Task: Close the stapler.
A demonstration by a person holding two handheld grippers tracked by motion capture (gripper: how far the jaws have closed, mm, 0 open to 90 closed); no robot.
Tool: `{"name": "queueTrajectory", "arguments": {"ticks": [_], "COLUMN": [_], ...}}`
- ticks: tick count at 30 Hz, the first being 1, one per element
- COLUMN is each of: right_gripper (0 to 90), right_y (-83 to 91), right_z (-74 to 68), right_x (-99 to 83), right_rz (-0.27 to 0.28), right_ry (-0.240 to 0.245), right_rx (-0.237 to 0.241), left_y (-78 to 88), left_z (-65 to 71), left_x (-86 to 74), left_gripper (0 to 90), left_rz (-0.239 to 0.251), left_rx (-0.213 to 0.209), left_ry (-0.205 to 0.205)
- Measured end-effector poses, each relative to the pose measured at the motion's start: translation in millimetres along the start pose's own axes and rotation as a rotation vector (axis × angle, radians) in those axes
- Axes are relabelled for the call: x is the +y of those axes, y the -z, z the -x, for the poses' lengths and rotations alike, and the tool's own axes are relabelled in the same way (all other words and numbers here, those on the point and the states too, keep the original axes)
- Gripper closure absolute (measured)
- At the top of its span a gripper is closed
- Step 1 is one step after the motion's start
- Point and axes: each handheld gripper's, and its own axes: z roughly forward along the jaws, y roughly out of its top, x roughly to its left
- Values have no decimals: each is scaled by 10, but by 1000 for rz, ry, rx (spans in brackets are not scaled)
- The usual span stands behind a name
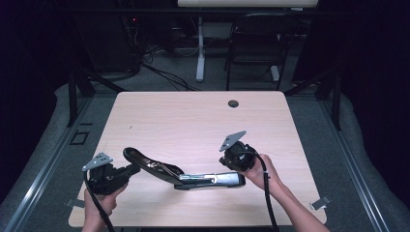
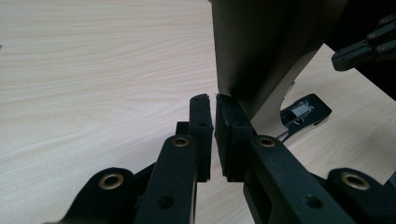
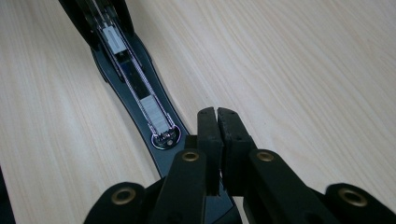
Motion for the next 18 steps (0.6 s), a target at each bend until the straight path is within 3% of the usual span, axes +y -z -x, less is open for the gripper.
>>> {"name": "queueTrajectory", "arguments": {"ticks": [14,18], "right_gripper": [887,900], "right_y": [41,40], "right_z": [-70,-119], "right_x": [151,235], "right_rz": [75,106], "right_ry": [-31,-38], "right_rx": [4,29], "left_y": [-130,-148], "left_z": [114,134], "left_x": [61,63], "left_gripper": [866,867], "left_rz": [36,49], "left_rx": [-8,-16], "left_ry": [-12,-5]}}
